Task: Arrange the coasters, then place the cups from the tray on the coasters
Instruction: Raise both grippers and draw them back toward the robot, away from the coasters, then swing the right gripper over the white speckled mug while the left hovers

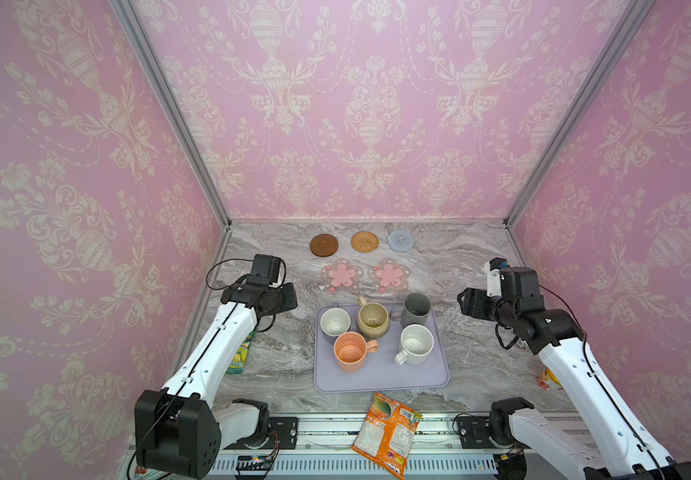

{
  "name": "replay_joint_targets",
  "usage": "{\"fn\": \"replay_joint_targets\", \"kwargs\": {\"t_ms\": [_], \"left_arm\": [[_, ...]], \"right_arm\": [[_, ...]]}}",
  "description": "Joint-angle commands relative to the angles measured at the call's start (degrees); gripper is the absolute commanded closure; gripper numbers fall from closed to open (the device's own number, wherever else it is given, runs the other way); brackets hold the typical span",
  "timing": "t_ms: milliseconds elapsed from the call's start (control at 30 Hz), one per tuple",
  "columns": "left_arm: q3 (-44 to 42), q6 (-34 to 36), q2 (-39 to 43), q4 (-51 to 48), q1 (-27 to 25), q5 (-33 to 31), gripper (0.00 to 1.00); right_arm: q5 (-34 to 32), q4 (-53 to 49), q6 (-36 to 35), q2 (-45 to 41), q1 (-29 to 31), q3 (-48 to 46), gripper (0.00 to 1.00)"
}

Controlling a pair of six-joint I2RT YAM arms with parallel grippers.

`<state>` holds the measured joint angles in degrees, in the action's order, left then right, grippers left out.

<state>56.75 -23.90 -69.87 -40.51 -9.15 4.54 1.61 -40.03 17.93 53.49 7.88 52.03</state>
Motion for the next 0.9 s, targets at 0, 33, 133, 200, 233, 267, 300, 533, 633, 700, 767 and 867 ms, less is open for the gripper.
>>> {"fn": "replay_joint_targets", "kwargs": {"t_ms": [0, 33, 133, 200, 233, 267, 300, 533, 633, 700, 767, 867], "left_arm": [[2.40, -1.10, -0.36, -1.48, -1.53, 0.08, 0.61], [2.57, -1.24, -0.23, -1.41, -2.37, -0.09, 0.61], [2.82, -1.03, 0.08, -2.47, -4.52, -1.33, 0.61], [3.41, -0.47, -0.18, -4.09, -5.98, -2.73, 0.62], [3.75, -0.29, -0.27, -4.91, -6.83, -3.95, 0.62], [3.96, -0.20, -0.28, -5.53, -7.45, -4.93, 0.62], [4.11, -0.18, -0.14, -6.02, -8.17, -5.92, 0.62], [1.29, -2.58, 3.40, -6.16, -9.57, -6.65, 0.62], [-0.20, -3.55, 4.77, -5.98, -10.23, -7.23, 0.62], [-0.95, -4.12, 5.33, -6.11, -10.45, -7.55, 0.62], [-1.36, -4.38, 5.61, -6.38, -10.67, -7.59, 0.62], [-1.56, -4.58, 5.71, -6.99, -11.15, -8.15, 0.62]], "right_arm": [[1.82, -2.91, -1.00, 0.36, -0.39, 1.40, 0.24], [2.75, -3.47, -0.84, 0.17, -0.33, 1.57, 0.24], [3.65, -4.94, 0.71, -2.12, -0.22, 0.79, 0.25], [3.68, -5.40, 2.83, -4.86, -0.21, -0.87, 0.25], [3.58, -5.81, 4.12, -6.46, -0.09, -1.81, 0.26], [3.75, -6.12, 5.39, -7.89, 0.07, -2.56, 0.26], [4.29, -6.43, 6.68, -9.73, 0.41, -3.57, 0.27], [5.22, -12.84, 14.06, -20.52, 3.83, -7.41, 0.31], [5.34, -15.72, 15.58, -22.36, 5.50, -8.31, 0.32], [5.82, -17.18, 15.82, -22.89, 6.54, -8.69, 0.33], [6.88, -18.63, 15.90, -23.04, 7.51, -8.94, 0.33], [8.34, -19.70, 15.99, -23.15, 9.39, -9.34, 0.33]]}}
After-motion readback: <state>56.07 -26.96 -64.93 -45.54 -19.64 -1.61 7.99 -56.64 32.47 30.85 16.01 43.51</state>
